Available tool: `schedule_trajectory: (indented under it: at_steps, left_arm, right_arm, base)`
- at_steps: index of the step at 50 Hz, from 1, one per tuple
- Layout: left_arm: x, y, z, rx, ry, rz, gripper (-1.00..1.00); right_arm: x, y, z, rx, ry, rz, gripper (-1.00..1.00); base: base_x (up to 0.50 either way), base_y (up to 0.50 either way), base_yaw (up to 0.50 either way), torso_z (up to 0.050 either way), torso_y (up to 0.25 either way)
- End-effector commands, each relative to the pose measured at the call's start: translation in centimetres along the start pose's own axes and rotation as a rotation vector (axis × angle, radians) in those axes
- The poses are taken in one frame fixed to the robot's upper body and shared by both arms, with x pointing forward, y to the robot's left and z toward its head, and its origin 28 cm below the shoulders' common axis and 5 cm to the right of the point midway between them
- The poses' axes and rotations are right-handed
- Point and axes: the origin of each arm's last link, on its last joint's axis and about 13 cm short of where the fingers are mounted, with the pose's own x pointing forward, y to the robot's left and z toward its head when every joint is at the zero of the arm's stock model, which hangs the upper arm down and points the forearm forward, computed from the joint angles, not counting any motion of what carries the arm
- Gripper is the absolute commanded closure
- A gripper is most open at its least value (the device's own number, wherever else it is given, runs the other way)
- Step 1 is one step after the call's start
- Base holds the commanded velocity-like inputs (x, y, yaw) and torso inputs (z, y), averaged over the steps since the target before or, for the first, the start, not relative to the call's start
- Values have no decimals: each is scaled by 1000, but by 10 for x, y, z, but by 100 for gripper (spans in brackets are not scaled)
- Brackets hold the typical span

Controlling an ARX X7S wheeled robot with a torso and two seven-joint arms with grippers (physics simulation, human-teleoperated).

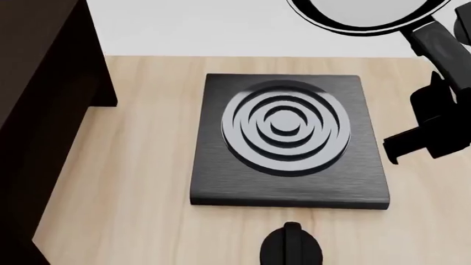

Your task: Put the frying pan under the cabinet shelf.

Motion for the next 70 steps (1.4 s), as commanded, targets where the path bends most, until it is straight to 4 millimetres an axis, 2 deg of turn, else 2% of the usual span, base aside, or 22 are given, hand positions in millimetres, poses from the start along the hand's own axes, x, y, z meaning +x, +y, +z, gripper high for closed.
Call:
schedule_trajectory:
  at_steps: [1, 19, 24, 32, 52, 70]
  left_arm:
    - [-2, 5, 10, 8, -19, 5, -100]
    - [-8, 12, 19, 15, -34, 14, -100]
    - [-10, 13, 23, 1, -39, 17, -100]
    - [-11, 12, 23, 7, -38, 13, -100]
    - [-17, 17, 21, 36, -53, 33, -100]
    - [-21, 23, 32, 37, -74, 48, -100]
  right_arm:
    - [-10, -12, 13, -2, -63, -98, 100]
    - [-25, -10, 29, -40, -110, -81, 100]
    - [-35, -11, 42, -35, -185, -75, 100]
    - [-43, 0, 52, -81, -214, -12, 100]
    - [-48, 23, 56, -151, -213, 96, 100]
    - [-55, 29, 61, -189, -225, 122, 100]
  base:
    - [0, 0, 0, 15, -154]
    - [0, 0, 0, 16, -179]
    - [0, 0, 0, 16, -136]
    - [0, 0, 0, 1, 0]
    - [0, 0, 0, 0, 1]
    - [0, 0, 0, 0, -173]
